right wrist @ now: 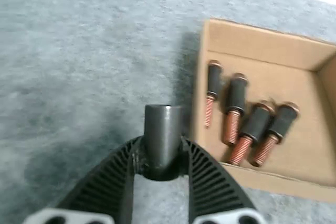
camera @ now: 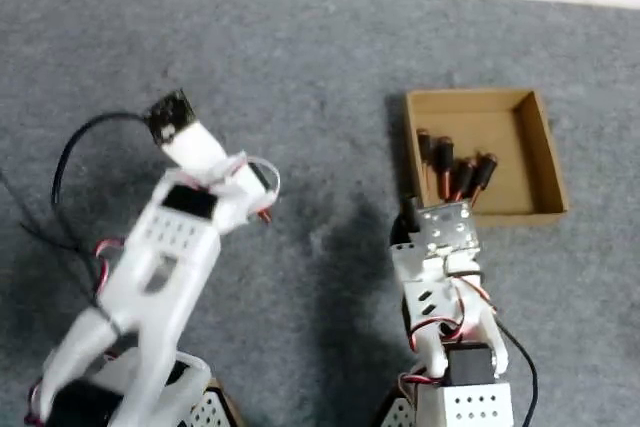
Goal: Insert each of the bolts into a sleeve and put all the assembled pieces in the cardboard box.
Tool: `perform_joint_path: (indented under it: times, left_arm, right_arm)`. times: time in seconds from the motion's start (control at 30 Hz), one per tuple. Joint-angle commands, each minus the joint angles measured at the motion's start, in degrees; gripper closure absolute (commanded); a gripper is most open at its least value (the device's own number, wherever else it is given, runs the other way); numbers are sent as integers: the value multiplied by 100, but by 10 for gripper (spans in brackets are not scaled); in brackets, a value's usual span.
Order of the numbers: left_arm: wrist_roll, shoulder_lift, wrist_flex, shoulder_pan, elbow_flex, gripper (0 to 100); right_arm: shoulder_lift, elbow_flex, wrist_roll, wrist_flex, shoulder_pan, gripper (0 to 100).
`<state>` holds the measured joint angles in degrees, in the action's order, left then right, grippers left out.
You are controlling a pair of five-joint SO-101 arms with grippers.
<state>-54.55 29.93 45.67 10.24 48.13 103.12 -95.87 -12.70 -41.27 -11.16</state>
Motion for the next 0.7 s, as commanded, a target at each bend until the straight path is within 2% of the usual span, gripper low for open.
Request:
perform_joint_path:
  times: [0.0,0.1,0.2,0.27,0.37,0.47,0.57,0.67]
  left_arm:
    - [396,1534,-1327,136,1279,997]
    - [624,2536,-1969,136,2132,997]
    - [677,3591,-2277,136,2818,996]
    - [668,4295,-2330,136,3169,996]
    - [668,5270,-2303,136,3574,996]
    - [712,6141,-2303,154,3978,996]
    - [721,6897,-2295,418,4365,996]
    - [1116,7521,-2312,831,4716,996]
  right_arm:
    - [66,-470,-62,13,-453,992]
    - [66,-479,-70,40,-848,992]
    - [57,-514,-70,444,-1253,992]
    - [57,-602,-123,541,-1446,992]
    - [13,-620,-624,532,-1754,993]
    - [22,-629,-695,532,-1938,993]
    - [48,-637,-712,549,-2141,992]
    - [48,-637,-888,585,-2396,992]
